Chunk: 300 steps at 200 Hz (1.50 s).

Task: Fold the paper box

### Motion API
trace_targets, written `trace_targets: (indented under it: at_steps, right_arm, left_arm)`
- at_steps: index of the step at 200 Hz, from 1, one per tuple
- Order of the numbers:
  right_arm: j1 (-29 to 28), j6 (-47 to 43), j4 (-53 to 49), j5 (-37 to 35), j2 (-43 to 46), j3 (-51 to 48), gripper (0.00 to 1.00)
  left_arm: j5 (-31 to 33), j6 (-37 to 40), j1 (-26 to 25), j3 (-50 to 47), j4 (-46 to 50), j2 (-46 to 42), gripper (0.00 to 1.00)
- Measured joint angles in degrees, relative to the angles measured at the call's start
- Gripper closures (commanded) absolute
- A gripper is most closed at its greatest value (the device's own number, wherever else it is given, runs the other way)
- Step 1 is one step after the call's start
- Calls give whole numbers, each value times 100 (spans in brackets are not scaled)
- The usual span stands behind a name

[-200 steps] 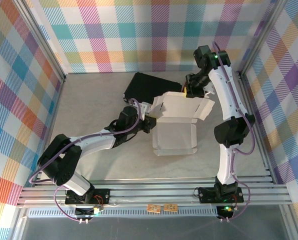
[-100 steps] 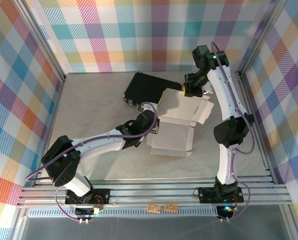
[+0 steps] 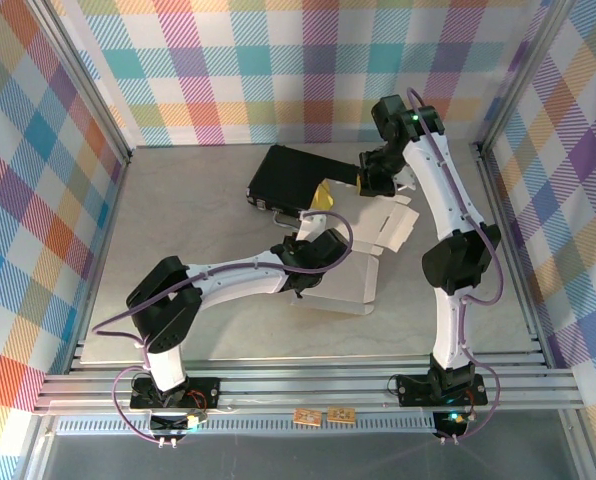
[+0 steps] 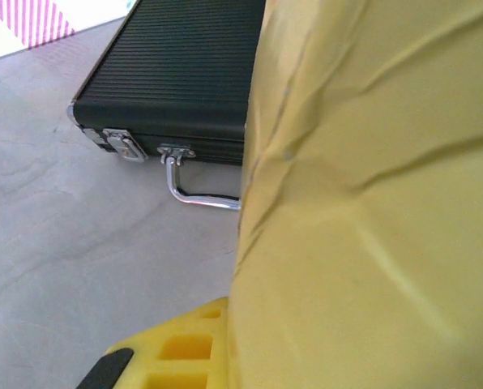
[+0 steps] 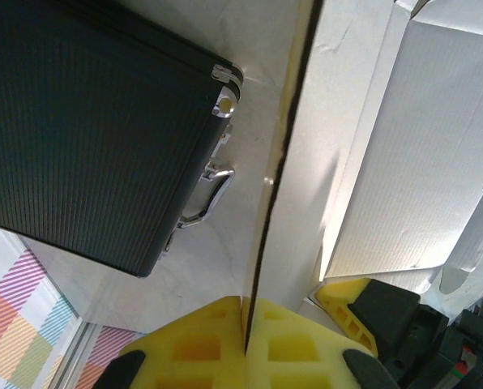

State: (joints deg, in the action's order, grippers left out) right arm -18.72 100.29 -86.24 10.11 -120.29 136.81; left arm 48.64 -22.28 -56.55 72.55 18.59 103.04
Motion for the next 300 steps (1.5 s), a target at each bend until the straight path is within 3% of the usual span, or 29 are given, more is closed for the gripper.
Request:
trace_targets:
  at_steps: [30,42,50,72,111,130,144,185,213,260,300]
  right_arm:
    - [-24,-24,37,118,0,-68,100]
    - [-39,-48,68,133,9,-166,100]
    - [-55,-61,138,133,35,-291,100]
    - [-127,-66,459,133,199,-841,100]
    - [-400,-42,1123,-9,560,-1613,100]
    - [-573,-20,1593,-155,765,-1945,100]
    - [-737,0,1908,-321,920,-2194,100]
    - [-1423,-7,3287,-966,1513,-3377,100]
    - [-1759,-138,4441,-1390,2194,-4708,100]
    - [-1705,-555,6662,-1950,3414,-7005,100]
    - [-1613,-691,8620,-1954,3659,-8411,100]
  left_arm:
    - [-299,-31,0,-227,-24,-164,42]
    - [-723,2,33,-608,-308,-522,31]
    - [-1071,-68,87,-933,-492,-887,29]
    - [-2330,-339,411,-1652,-918,-2138,29]
    - [-4861,-962,1880,-2177,-1655,-3888,31]
    - [-5593,-1027,2479,-2280,-1488,-4334,38]
    - [-5768,-1025,2852,-2280,-1130,-4463,47]
    - [-5816,-1290,3928,-2570,-304,-4472,49]
    - [-5873,-1480,3952,-2765,-225,-4378,49]
    - [-6076,-1635,3952,-2872,-564,-4048,50]
    - [-6402,-1434,3939,-3056,-929,-3805,63]
